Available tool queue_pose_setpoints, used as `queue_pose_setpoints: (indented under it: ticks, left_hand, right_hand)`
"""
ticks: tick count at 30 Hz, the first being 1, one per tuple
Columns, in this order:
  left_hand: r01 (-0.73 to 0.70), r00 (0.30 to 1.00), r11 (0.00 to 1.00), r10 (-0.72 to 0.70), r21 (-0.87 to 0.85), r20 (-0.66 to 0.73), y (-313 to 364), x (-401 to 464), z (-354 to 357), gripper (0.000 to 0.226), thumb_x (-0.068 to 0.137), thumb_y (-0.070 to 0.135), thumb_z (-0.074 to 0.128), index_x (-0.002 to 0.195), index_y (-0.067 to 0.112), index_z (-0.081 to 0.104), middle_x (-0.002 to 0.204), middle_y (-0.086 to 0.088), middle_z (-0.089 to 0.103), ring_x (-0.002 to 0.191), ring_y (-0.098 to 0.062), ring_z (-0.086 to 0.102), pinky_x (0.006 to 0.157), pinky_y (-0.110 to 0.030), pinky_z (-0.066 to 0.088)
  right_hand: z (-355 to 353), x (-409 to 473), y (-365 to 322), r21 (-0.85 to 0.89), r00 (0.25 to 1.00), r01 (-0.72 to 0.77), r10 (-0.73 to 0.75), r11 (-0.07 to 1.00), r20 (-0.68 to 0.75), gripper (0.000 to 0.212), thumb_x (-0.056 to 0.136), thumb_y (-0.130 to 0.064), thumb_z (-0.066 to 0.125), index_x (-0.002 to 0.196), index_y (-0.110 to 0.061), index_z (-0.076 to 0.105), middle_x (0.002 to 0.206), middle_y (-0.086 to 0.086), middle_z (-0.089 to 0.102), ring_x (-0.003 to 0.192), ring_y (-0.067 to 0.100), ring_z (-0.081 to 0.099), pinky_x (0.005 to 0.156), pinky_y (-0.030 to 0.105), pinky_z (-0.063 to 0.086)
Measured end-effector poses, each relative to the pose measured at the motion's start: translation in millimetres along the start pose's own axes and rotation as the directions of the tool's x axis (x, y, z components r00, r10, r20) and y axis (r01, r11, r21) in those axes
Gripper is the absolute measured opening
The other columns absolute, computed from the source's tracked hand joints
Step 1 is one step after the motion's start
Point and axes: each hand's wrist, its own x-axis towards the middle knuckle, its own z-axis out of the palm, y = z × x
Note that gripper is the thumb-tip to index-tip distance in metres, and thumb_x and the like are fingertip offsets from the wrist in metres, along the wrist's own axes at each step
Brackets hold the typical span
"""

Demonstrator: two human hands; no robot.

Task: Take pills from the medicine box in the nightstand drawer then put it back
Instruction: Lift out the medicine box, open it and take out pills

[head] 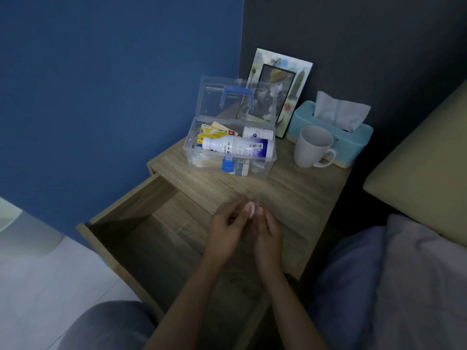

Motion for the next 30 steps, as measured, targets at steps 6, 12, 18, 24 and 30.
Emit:
queue_pose_setpoints:
  ticks: [6, 12, 18, 24, 30]
  left_hand:
    - [-0.07, 0.995, 0.987, 0.06, 0.147, 0.076, -6.8, 3.3, -3.0, 0.026, 0.09, 0.025, 0.061, 0.115, 0.025, 0.068, 0.095, 0.004, 0.067, 0.083, 0.007, 0.062, 0.073, -0.004, 0.046]
    - [0.1, 0.995, 0.994, -0.099, 0.034, -0.011, -7.3, 5.7, -1.4, 0.011, 0.088, 0.03, 0.063, 0.082, 0.024, 0.07, 0.072, 0.007, 0.072, 0.065, 0.005, 0.066, 0.059, -0.008, 0.048]
    - [0.211, 0.972, 0.974, -0.202, 0.077, -0.118, -5.6, 5.7, 0.9, 0.036, 0.082, 0.047, 0.064, 0.072, 0.012, 0.068, 0.061, -0.001, 0.069, 0.053, -0.002, 0.061, 0.05, -0.014, 0.048]
    - [0.071, 0.995, 0.995, -0.065, 0.072, -0.078, 0.7, 6.5, 2.8, 0.022, 0.084, 0.026, 0.068, 0.102, 0.014, 0.07, 0.091, 0.004, 0.072, 0.084, -0.002, 0.067, 0.075, -0.015, 0.052]
    - [0.089, 0.993, 0.993, -0.094, 0.079, 0.07, 0.4, 10.6, -4.0, 0.021, 0.088, 0.02, 0.064, 0.106, 0.012, 0.073, 0.087, 0.006, 0.07, 0.078, 0.003, 0.066, 0.073, -0.017, 0.053]
  right_hand:
    - [0.7, 0.4, -0.8, 0.023, 1.0, -0.015, 0.015, 1.0, -0.005, 0.035, 0.102, -0.015, 0.042, 0.135, -0.015, 0.054, 0.137, 0.011, 0.06, 0.129, 0.019, 0.056, 0.114, 0.041, 0.04]
    - [-0.3, -1.3, 3.3, -0.021, 0.998, -0.003, 0.004, 1.0, 0.056, 0.03, 0.102, -0.019, 0.043, 0.128, -0.019, 0.059, 0.13, 0.007, 0.065, 0.124, 0.019, 0.06, 0.106, 0.036, 0.047]
    - [0.8, -1.8, 6.5, -0.051, 0.997, 0.017, -0.013, 0.999, 0.079, 0.026, 0.101, -0.021, 0.046, 0.117, -0.033, 0.062, 0.122, -0.008, 0.067, 0.115, 0.005, 0.064, 0.089, 0.018, 0.053]
    - [-0.9, -1.0, 8.1, -0.005, 0.998, 0.008, -0.007, 1.0, 0.062, 0.025, 0.101, -0.018, 0.045, 0.117, -0.026, 0.063, 0.121, 0.002, 0.069, 0.113, 0.013, 0.066, 0.092, 0.024, 0.053]
    - [-5.9, 4.7, 6.6, -0.033, 0.999, 0.013, -0.012, 0.999, 0.037, 0.031, 0.101, -0.015, 0.046, 0.126, -0.009, 0.062, 0.126, 0.01, 0.066, 0.121, 0.024, 0.061, 0.108, 0.05, 0.044]
